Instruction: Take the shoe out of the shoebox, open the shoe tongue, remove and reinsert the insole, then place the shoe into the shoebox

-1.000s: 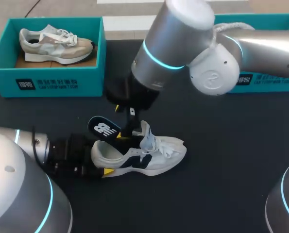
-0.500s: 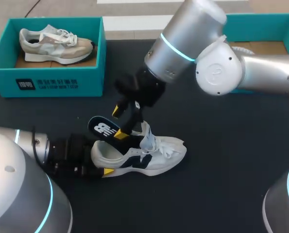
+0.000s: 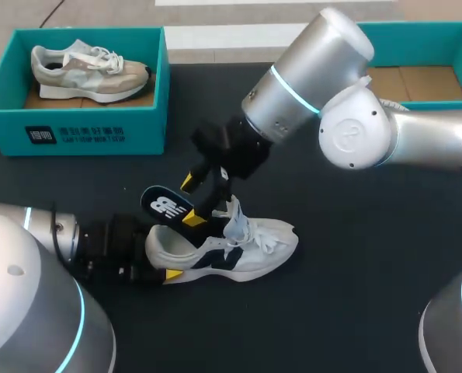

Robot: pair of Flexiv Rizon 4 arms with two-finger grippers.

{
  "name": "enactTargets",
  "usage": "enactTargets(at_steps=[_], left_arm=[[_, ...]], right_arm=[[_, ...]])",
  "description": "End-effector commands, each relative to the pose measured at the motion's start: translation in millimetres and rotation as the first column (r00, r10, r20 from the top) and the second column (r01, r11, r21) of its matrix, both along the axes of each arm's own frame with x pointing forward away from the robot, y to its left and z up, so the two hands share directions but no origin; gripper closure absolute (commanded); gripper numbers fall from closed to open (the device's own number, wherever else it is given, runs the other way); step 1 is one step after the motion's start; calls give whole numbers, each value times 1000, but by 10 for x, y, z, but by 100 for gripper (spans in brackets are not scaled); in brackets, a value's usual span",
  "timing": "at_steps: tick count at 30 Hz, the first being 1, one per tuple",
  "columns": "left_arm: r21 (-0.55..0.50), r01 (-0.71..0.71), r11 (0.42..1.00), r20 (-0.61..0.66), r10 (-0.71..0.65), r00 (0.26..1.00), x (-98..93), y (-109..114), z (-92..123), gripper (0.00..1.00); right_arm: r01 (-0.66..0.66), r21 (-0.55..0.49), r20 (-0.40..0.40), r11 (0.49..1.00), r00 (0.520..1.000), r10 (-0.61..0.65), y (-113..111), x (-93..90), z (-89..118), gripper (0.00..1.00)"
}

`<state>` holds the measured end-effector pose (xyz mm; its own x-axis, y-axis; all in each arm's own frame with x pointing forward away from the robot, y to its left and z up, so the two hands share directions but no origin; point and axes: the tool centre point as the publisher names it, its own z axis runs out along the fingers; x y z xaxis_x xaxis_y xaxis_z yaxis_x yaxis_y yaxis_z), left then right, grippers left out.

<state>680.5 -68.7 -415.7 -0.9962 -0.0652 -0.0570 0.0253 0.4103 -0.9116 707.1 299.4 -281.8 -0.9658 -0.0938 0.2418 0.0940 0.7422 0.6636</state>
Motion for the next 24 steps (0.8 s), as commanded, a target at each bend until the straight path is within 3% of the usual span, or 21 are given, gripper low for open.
enactTargets(at_steps=[1,2,10,15,16,19,24], left_arm=[[4,0,1000,0,0,1000,-17,9,-21,100],[4,0,1000,0,0,1000,-17,9,-21,100],[4,0,1000,0,0,1000,-17,9,-21,100],[4,0,1000,0,0,1000,-17,9,-21,100],[4,0,1000,0,0,1000,-17,9,-21,100],[4,0,1000,0,0,1000,-17,9,-21,100],[4,0,1000,0,0,1000,-17,9,-21,100]], right_arm=[[-2,6,-19,1000,1000,2,4,7,-17,0],[4,-23,-67,1000,998,-5,6,26,-27,0],[-43,-73,-217,996,976,26,-26,14,-94,0],[-67,-76,-250,995,967,46,5,13,-160,0],[-68,-74,-250,995,967,47,23,18,-168,13],[-84,-66,-264,994,962,64,66,30,-187,38],[-87,-47,-269,995,961,72,127,26,-248,41]])
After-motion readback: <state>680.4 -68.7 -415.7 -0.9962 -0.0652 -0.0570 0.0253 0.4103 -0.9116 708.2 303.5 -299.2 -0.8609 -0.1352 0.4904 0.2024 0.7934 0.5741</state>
